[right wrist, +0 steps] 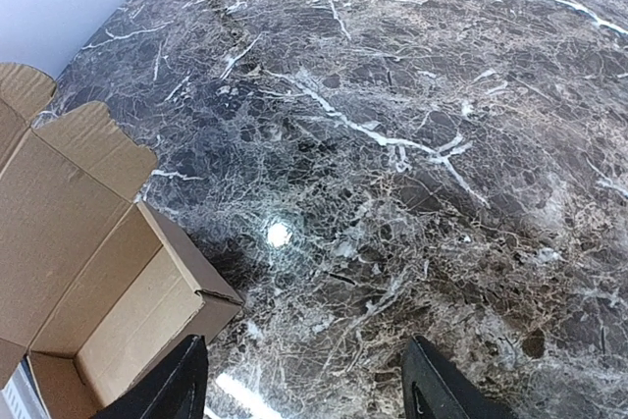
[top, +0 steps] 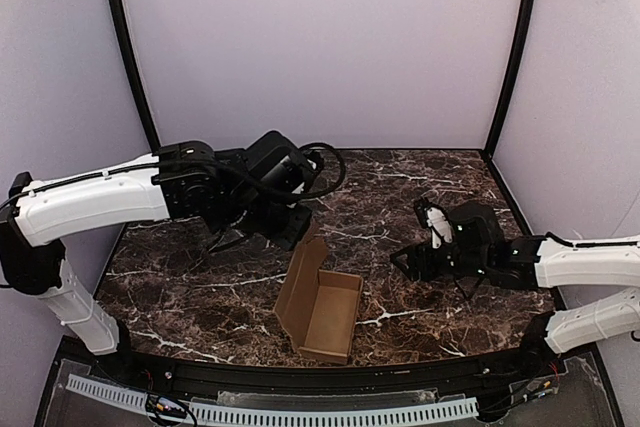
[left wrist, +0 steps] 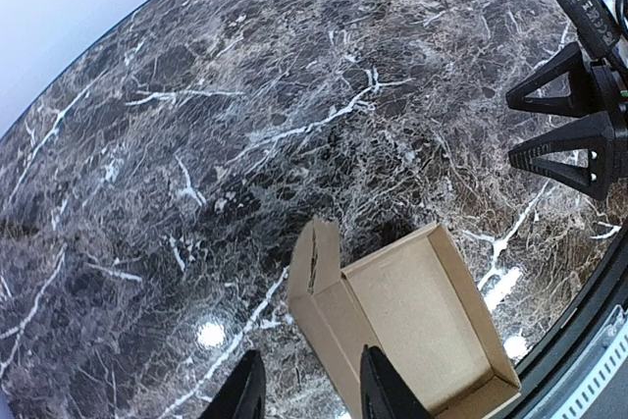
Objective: Fold the paper box
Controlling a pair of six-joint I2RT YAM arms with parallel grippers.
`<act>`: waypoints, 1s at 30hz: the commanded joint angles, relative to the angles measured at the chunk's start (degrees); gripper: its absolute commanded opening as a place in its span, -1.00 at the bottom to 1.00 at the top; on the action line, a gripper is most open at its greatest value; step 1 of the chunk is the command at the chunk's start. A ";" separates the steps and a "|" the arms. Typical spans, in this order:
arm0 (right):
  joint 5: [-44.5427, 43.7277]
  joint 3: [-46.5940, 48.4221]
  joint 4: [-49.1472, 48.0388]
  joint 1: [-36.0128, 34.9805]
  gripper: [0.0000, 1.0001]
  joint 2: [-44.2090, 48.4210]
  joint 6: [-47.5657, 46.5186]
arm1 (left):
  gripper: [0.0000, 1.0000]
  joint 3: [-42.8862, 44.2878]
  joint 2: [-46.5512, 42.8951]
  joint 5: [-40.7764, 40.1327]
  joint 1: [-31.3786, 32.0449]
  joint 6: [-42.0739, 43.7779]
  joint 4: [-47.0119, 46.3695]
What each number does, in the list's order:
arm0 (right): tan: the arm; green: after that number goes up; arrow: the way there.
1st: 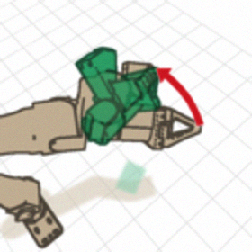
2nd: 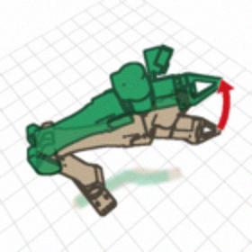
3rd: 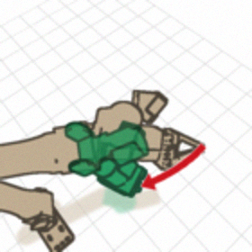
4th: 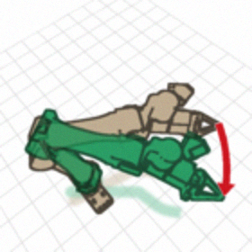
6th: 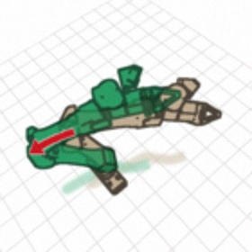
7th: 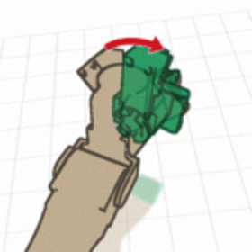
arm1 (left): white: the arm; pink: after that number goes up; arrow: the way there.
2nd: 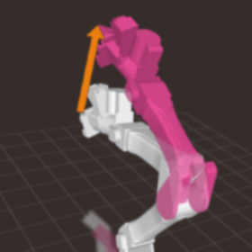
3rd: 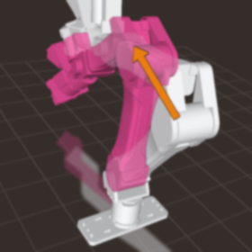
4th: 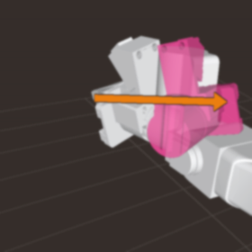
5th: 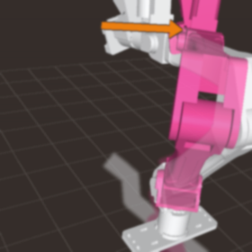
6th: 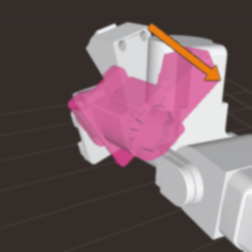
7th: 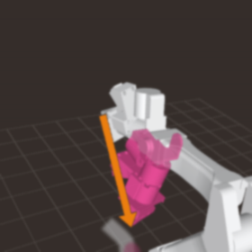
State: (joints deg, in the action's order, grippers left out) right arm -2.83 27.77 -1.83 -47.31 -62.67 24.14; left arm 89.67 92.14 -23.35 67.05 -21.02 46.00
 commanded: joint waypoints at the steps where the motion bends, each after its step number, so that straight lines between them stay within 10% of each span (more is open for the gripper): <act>1: 0.88 1.72 -2.83 0.64 0.34 -1.73 -1.84 | -0.33 -5.49 -5.11 0.93 0.70 -10.71 -0.36; 30: 0.31 -1.18 -1.09 0.67 0.34 3.21 -0.20 | -0.55 -12.99 -3.83 9.98 1.07 -17.91 -3.45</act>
State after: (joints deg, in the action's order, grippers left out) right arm -2.20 26.96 -3.11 -47.20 -60.49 23.51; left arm 76.66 87.33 -12.95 67.79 -38.63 41.36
